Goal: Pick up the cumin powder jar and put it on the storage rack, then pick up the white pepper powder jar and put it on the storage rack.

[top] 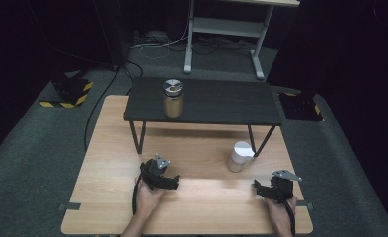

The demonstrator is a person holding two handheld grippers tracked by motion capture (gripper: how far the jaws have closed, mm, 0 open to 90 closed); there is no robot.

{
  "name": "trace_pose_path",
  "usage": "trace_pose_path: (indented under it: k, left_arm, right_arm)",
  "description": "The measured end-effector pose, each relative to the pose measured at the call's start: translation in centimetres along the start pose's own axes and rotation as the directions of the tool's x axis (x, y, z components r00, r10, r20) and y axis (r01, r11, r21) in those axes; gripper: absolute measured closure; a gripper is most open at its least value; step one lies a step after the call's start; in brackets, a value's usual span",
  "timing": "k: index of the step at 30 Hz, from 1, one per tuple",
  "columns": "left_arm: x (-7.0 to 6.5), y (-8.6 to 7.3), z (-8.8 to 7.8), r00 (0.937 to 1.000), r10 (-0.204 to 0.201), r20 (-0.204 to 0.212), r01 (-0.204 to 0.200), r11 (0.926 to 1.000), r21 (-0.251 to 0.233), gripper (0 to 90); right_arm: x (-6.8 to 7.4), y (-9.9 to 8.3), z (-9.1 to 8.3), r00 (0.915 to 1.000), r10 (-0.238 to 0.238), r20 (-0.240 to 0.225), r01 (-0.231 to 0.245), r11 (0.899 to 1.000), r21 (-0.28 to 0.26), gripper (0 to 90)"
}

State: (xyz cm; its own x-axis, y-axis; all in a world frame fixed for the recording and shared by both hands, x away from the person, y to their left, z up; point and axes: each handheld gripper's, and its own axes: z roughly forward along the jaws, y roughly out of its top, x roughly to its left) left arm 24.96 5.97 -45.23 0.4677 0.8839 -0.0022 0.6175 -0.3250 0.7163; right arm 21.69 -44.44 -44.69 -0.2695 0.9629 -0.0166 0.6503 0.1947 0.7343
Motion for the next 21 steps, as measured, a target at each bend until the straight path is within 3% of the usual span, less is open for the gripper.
trace_pose_path:
  k: [21]
  left_arm:
    - [-0.13, -0.05, 0.01, 1.0000, -0.007, -0.004, 0.007, 1.0000, -0.003, 0.5]
  right_arm:
    - [-0.08, 0.08, 0.08, 0.9999, -0.007, -0.008, 0.007, 1.000, 0.001, 9.2]
